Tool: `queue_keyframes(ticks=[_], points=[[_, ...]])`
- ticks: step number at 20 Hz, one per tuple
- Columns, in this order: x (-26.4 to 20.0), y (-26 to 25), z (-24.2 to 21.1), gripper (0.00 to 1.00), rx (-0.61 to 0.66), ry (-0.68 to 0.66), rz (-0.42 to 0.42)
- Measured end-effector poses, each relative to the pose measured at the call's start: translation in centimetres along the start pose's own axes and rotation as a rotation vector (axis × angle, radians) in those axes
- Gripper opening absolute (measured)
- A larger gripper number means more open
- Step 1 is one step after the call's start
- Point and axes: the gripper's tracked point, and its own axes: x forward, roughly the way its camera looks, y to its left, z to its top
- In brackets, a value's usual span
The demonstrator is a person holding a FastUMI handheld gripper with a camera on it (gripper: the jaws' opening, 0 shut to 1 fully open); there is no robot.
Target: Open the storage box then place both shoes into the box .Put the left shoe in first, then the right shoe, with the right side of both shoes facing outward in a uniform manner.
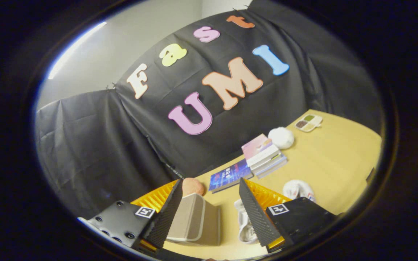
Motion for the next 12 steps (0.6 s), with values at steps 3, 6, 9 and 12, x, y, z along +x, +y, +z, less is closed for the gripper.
queue_keyframes(ticks=[3, 6, 9, 12], points=[[1.3, 0.7, -4.5, 0.96, 0.125, 0.102, 0.039], [2.3, 1.6, -9.4, 0.97, 0.287, 0.218, 0.073], [3.2, 2.4, -13.9, 0.97, 0.418, 0.323, 0.099], [3.8, 1.9, -18.0, 0.99, 0.521, 0.409, 0.087]])
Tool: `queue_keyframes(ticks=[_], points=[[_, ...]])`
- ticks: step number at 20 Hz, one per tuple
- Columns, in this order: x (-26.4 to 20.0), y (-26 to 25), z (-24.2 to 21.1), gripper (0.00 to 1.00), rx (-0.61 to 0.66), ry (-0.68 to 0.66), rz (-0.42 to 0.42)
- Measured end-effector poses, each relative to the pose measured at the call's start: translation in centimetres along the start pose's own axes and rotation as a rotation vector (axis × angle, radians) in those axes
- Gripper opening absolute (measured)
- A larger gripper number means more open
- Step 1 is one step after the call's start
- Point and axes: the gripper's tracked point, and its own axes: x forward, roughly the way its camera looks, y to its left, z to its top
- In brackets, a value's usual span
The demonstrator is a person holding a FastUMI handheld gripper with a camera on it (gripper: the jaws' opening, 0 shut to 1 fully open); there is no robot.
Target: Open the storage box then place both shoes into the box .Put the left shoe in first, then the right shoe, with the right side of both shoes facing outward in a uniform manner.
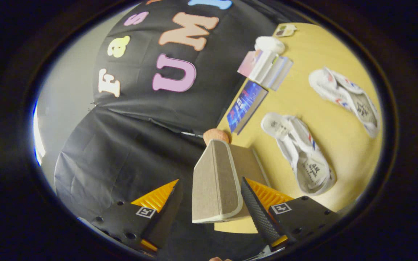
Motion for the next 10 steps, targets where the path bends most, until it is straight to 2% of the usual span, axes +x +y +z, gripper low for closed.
queue_keyframes(ticks=[6, 10], points=[[2.4, -3.6, -3.9, 0.99, 0.137, 0.116, -0.027], [3.5, -4.2, -5.6, 0.99, 0.27, 0.181, 0.014]])
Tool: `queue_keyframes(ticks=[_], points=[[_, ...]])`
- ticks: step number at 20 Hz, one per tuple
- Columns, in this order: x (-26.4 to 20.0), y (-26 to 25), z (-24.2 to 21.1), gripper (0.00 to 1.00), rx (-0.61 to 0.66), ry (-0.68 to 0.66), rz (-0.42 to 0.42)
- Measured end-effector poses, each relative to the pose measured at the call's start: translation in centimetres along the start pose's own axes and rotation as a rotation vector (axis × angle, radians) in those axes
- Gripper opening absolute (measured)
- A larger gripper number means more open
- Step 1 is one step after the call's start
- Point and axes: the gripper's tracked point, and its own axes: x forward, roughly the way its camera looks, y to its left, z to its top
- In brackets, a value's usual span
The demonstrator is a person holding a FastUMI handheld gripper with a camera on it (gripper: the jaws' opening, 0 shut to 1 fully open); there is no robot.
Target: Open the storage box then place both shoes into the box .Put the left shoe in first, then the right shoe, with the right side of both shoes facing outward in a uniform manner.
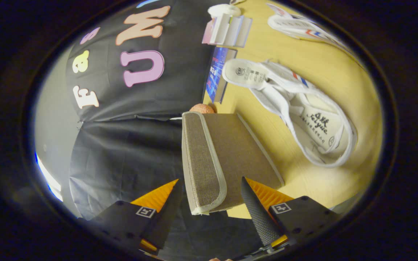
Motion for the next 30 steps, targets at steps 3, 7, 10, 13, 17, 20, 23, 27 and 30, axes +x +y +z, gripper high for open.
queue_keyframes(ticks=[3, 7, 10, 13, 17, 20, 23, 27, 30], points=[[0.8, -0.3, -0.4, 0.97, 0.113, 0.032, 0.042], [1.1, 0.0, 0.1, 0.9, 0.265, 0.041, 0.099], [1.0, 0.4, 0.0, 0.69, 0.327, 0.067, 0.12], [1.0, 0.7, -0.6, 0.49, 0.324, 0.097, 0.131], [1.1, 0.0, -0.9, 0.28, 0.303, 0.111, 0.096], [0.6, -0.1, -1.1, 0.13, 0.277, 0.118, 0.087], [1.7, 0.5, -1.5, 0.02, 0.202, 0.114, 0.076], [0.6, 1.2, -1.3, 0.02, 0.129, 0.105, 0.066], [-0.4, 3.7, -2.0, 0.02, 0.085, 0.116, 0.101]])
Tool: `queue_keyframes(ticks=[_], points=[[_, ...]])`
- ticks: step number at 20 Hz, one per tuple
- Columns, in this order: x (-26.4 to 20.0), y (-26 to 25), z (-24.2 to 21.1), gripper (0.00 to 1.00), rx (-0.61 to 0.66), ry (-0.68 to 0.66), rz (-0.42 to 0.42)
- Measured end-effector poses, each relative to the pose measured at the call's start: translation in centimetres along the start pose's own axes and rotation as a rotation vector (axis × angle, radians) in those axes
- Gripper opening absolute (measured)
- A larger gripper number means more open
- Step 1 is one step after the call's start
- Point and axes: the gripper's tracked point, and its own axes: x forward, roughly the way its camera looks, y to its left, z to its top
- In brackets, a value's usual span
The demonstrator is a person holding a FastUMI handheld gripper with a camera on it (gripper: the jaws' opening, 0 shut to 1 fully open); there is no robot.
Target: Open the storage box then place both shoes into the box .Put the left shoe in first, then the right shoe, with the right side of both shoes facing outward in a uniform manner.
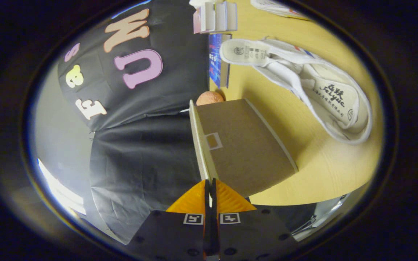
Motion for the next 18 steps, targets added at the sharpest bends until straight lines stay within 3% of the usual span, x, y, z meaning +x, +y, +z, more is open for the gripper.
queue_keyframes(ticks=[10, 18], points=[[1.7, 10.5, -4.9, 0.02, -0.225, 0.082, 0.112], [7.7, 14.9, -10.9, 0.02, -0.366, 0.182, 0.118]])
